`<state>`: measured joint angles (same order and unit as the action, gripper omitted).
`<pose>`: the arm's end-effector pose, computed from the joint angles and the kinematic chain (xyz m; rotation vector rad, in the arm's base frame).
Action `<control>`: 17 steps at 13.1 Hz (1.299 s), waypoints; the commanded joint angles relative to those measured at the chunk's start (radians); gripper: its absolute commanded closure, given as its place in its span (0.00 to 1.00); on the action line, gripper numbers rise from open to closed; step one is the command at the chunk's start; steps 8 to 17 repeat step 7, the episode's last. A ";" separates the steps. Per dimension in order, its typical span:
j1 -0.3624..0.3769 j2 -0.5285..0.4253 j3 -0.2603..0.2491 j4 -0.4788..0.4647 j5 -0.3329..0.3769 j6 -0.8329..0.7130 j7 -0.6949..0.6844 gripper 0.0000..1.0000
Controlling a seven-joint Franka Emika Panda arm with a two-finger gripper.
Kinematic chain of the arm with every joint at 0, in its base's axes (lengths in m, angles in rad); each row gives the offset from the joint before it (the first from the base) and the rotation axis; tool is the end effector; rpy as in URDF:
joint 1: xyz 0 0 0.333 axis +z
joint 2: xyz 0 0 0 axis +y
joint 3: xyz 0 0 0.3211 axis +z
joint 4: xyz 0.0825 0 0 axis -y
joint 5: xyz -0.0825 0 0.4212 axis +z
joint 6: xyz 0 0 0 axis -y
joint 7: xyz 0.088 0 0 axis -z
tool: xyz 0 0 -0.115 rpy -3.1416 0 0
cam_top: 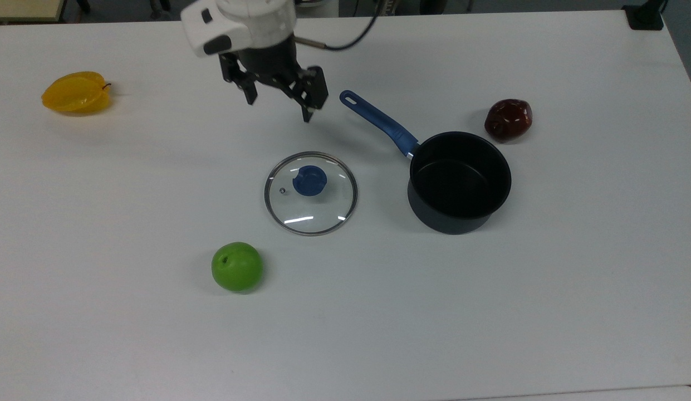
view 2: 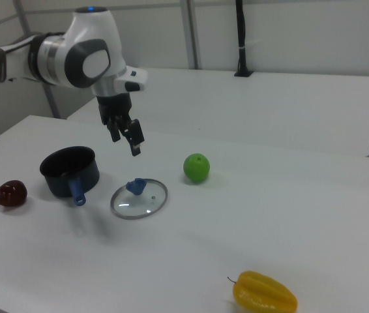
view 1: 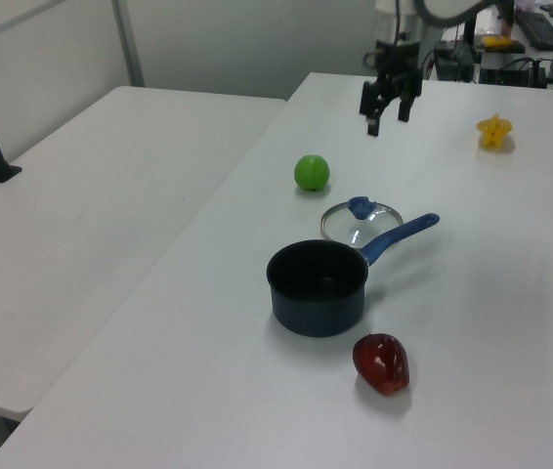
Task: Open lid
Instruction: 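Open the gripper, release the knob, and raise the gripper away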
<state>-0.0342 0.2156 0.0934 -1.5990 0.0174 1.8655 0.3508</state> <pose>0.6705 0.0365 0.4976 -3.0599 0.4607 -0.0669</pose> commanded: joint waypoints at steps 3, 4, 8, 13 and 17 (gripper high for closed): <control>-0.070 -0.139 0.005 -0.029 0.000 -0.107 -0.130 0.00; -0.102 -0.156 0.008 -0.029 0.001 -0.126 -0.186 0.00; -0.130 -0.173 0.008 -0.033 0.009 -0.155 -0.239 0.00; -0.130 -0.173 0.008 -0.033 0.009 -0.155 -0.239 0.00; -0.130 -0.173 0.008 -0.033 0.009 -0.155 -0.239 0.00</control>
